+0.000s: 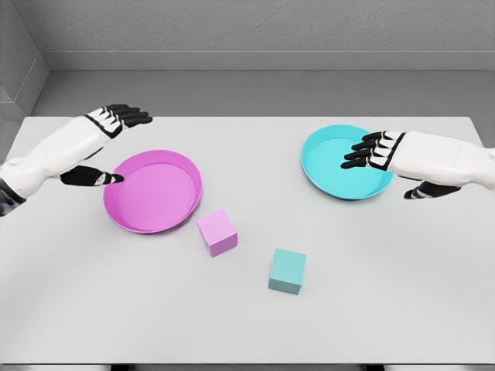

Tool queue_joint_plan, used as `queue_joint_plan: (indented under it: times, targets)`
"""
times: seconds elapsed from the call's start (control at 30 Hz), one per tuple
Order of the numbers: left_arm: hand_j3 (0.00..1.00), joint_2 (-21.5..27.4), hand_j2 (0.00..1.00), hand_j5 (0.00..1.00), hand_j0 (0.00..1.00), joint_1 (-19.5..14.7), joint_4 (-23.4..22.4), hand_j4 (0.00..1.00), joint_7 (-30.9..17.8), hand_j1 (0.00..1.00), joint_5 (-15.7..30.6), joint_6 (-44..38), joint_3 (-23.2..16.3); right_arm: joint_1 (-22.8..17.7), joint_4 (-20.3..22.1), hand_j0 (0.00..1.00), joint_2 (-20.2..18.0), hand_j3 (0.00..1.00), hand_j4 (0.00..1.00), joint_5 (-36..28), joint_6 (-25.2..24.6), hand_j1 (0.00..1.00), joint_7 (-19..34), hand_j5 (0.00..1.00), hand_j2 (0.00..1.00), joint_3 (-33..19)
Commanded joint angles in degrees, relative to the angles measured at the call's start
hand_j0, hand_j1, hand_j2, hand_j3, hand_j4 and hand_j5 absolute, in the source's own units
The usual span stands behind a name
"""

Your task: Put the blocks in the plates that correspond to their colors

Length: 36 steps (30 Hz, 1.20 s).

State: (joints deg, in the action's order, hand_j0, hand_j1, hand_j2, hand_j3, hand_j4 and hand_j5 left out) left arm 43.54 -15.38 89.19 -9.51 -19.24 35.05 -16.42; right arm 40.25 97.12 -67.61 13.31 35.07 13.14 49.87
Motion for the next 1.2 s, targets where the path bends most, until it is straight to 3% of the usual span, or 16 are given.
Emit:
queue_joint_plan:
  times: [0.0,0.13,0.3,0.53,0.7,0.8,1.03,1.17]
  targets:
    - [1.0,0.1,1.0,1.0,1.0,0.0,0.5,1.0,0.0,1.0,0.3,0.0,-0.9,0.0,0.0,1.0,-0.5,1.0,1.0,-0.3,-0.1,1.0,0.0,1.0,1.0,0.1]
    - [1.0,0.0,1.0,1.0,1.0,0.0,1.9,1.0,-0.1,1.0,-1.5,0.0,-1.2,-0.5,0.0,1.0,-0.7,1.0,1.0,-0.1,-0.1,1.0,0.0,1.0,1.0,0.4]
    - [1.0,0.1,1.0,1.0,1.0,-0.4,3.4,1.0,-0.1,1.0,-4.9,0.0,-1.2,-0.7,0.1,1.0,0.1,1.0,1.0,6.9,-0.1,1.0,-0.3,1.0,1.0,5.1]
    - [1.0,0.3,1.0,1.0,1.0,-0.8,8.2,1.0,-1.7,1.0,-7.4,0.0,-3.0,-1.1,1.0,1.0,1.8,1.0,1.0,10.1,-0.1,1.0,-0.4,1.0,1.0,10.5]
    - [1.0,0.1,1.0,1.0,1.0,-3.1,10.0,1.0,-2.1,1.0,-10.9,0.0,-6.7,-1.2,2.6,1.0,4.2,1.0,1.0,10.1,-0.1,1.0,-0.4,1.0,1.0,12.0]
    - [1.0,-0.1,1.0,1.0,1.0,-4.7,10.7,1.0,-4.1,1.0,-11.2,0.0,-9.2,-1.7,2.5,1.0,7.1,1.0,1.0,11.6,-0.1,1.0,-0.3,1.0,1.0,12.0]
    - [1.0,-1.7,1.0,1.0,1.0,-7.8,10.7,1.0,-4.5,1.0,-13.4,0.0,-13.9,-1.8,2.3,1.0,8.1,1.0,1.0,11.2,-0.1,1.0,-0.3,1.0,1.0,11.5]
    - [1.0,-1.8,1.0,1.0,1.0,-8.4,11.5,1.0,-5.7,1.0,-13.6,0.0,-15.4,-1.8,1.6,1.0,11.2,1.0,1.0,11.8,-0.1,1.0,-0.1,1.0,1.0,11.6]
